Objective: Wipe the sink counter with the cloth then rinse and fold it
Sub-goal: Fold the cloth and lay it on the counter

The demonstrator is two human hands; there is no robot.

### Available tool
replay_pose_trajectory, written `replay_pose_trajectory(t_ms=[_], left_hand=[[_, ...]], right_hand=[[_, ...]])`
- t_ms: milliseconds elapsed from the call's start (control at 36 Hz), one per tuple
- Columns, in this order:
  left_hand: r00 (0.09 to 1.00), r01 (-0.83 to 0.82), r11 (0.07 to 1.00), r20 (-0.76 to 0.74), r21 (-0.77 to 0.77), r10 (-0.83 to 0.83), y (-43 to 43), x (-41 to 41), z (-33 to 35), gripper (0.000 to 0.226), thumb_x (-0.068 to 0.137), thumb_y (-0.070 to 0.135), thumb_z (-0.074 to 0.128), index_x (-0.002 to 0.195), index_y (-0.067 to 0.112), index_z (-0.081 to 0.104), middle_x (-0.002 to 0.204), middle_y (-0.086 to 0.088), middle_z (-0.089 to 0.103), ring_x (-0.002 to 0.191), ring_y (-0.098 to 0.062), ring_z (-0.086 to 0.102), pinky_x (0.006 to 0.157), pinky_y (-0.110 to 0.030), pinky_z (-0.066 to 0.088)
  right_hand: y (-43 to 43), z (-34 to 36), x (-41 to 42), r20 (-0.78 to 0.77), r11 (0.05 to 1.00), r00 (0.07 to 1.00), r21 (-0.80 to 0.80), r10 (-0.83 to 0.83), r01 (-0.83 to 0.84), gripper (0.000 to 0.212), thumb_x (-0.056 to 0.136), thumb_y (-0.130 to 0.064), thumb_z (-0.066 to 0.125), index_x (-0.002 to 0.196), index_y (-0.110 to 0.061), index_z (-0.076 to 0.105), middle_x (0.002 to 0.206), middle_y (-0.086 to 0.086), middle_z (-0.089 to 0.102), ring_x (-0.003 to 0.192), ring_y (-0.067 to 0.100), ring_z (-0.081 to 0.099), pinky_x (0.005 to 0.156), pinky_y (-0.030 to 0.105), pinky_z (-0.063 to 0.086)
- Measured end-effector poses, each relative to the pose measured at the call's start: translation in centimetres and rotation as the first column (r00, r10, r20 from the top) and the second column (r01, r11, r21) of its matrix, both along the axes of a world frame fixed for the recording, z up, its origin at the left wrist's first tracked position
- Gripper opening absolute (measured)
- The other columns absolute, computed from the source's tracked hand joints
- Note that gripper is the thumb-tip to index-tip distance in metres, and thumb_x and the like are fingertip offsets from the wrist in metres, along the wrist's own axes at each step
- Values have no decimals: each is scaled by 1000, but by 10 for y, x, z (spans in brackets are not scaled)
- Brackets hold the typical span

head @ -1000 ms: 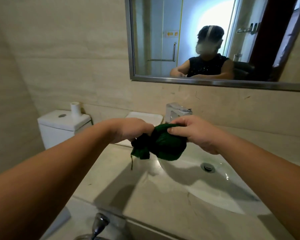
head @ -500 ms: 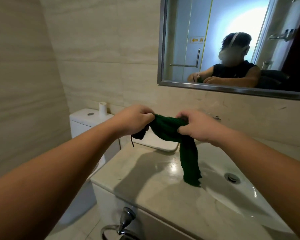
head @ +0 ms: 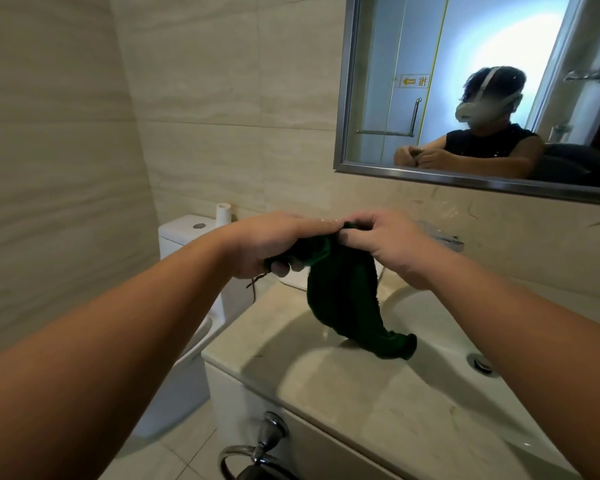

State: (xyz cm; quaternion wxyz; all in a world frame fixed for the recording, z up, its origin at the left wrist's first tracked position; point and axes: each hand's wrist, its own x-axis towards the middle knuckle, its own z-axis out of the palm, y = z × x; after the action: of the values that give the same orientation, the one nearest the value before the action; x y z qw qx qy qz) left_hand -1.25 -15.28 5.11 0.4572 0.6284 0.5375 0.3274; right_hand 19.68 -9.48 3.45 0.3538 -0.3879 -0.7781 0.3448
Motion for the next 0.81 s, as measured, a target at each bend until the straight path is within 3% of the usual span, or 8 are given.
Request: replay_pose_trajectory(t_ms=[83,167,250,333,417,556,694,806], left_hand=[[999,31,999,-35,-14,-32,0,-14,1,53,86,49,81,112,6,63,78,0,51,61,-11,37,49,-24,23],[996,44,999,-82,5,-43,0,-18,-3,29,86,19,85,97,13,59,77,-5,50,60,-14,35,54,-32,19],[982,38,997,-186,60,-26,1,-9,-9,19,90,8,79,86,16,62,72,-6,49,56,-14,35,51,-29,22],[951,51,995,-307,91,-21,-1,4,-12,15,90,13,79,94,5,68,71,-5,52,56,-14,39,49,-27,30],[896,87,991,-442,106,-32,-4,12,-13,13,88,19,81,97,12,75,75,-2,59,65,-18,46,54,-30,38],[725,181,976,-687,120,-50,-9,15,-12,17,85,18,81,94,30,72,92,2,74,90,-23,69,82,-39,57],[518,259,958,-855,126,-27,-17,6,-14,23,88,16,75,91,36,66,89,8,69,81,-20,69,74,-40,62],[410,290,952,-912,93,-36,-22,-4,-20,22,88,16,72,95,36,63,95,5,66,77,-14,64,58,-32,53]], right_hand=[[5,-3,8,-82,995,996,-88,-47,39,18,88,-27,75,96,-12,77,94,15,77,96,29,72,86,46,55],[5,-7,15,-100,969,995,-239,31,-54,5,93,-9,68,94,-12,66,79,8,65,78,21,63,72,35,50],[0,-12,18,-30,933,988,-326,153,-155,22,91,6,60,104,-11,57,69,0,57,68,13,56,69,31,44],[-7,-13,17,61,896,957,-373,285,-243,45,88,8,63,126,-15,60,100,10,73,89,17,69,72,29,50],[-11,-13,18,188,928,938,-294,293,-231,54,84,3,69,128,-28,64,116,9,73,105,25,70,80,40,58],[-18,-9,26,370,964,893,-158,257,-212,21,83,-22,83,101,-26,74,100,4,76,98,23,73,95,52,59],[-25,-1,46,503,972,841,15,197,-236,16,87,-38,81,84,-28,69,76,-13,68,68,0,62,63,18,47],[-24,-8,63,572,972,796,-10,198,-235,14,93,-42,74,89,-32,65,84,-13,70,72,4,67,69,33,59]])
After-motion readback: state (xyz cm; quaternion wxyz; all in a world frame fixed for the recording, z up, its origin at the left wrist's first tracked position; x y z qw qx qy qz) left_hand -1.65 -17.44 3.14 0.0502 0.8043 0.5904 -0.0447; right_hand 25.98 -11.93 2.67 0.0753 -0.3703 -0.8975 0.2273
